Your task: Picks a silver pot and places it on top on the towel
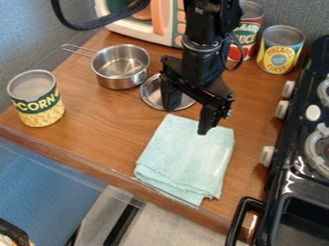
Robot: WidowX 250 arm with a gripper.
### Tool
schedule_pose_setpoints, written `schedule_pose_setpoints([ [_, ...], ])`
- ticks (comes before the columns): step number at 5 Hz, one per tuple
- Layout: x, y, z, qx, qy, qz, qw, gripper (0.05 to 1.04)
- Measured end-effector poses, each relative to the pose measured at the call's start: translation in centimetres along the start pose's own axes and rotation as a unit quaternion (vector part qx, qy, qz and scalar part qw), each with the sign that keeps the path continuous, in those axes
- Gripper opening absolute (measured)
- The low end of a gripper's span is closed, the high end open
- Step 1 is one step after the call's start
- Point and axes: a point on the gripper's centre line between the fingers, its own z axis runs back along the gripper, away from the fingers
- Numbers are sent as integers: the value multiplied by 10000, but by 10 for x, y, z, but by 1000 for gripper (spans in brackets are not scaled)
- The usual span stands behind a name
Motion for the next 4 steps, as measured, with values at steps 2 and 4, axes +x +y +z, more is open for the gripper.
schedule_pose_setpoints([
  [2, 12, 37, -12, -116, 118, 319, 9994, 1000],
  [4, 34, 103, -20, -81, 149, 516, 9985, 1000],
])
